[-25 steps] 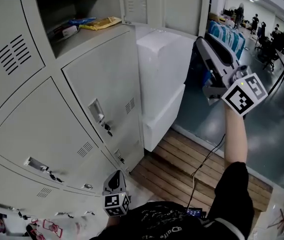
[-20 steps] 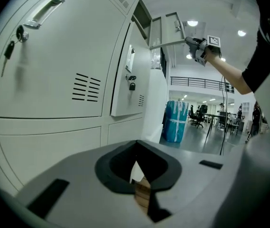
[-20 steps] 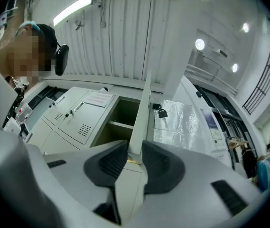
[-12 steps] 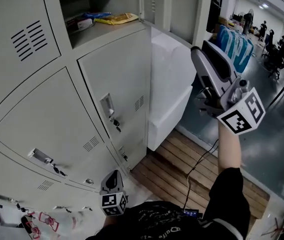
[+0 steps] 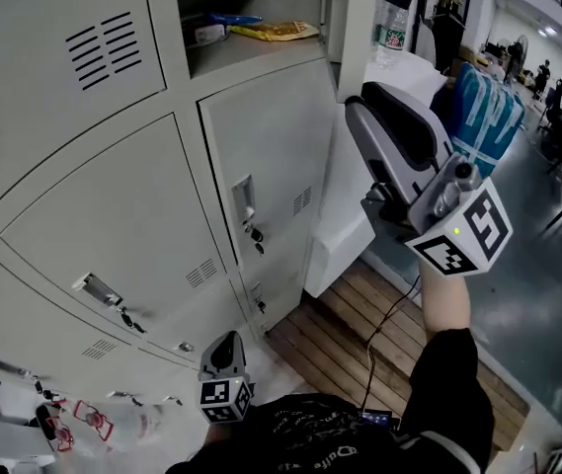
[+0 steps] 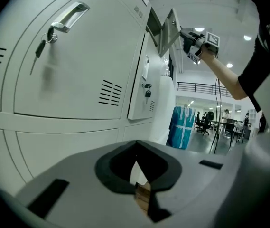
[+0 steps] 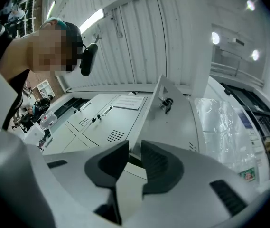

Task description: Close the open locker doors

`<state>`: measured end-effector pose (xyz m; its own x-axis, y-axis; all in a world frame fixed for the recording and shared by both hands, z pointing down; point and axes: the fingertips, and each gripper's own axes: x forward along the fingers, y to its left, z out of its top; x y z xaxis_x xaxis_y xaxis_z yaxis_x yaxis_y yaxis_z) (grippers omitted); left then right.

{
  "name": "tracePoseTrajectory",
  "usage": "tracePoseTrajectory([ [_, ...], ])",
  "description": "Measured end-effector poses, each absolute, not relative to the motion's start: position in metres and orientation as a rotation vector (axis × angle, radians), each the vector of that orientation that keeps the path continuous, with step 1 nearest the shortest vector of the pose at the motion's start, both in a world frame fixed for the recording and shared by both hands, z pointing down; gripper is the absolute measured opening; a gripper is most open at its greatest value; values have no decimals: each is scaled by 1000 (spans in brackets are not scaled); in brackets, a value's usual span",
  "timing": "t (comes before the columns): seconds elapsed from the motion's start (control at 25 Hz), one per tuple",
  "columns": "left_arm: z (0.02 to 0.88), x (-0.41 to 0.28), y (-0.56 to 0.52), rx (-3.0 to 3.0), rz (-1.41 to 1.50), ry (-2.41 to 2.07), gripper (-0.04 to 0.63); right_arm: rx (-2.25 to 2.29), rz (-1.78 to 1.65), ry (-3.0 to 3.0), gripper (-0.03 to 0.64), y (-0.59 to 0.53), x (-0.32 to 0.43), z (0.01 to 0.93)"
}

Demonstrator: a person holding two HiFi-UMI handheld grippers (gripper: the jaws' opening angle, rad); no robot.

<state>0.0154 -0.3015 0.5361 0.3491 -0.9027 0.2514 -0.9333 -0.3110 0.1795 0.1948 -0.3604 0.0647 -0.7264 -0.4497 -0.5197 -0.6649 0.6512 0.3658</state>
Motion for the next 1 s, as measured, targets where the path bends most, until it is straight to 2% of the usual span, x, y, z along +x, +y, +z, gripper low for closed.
tracePoseTrajectory([
  [1.0,514,-49,-300,2277,50,-1818,8,-930,856,2575,72,-424,72,64],
])
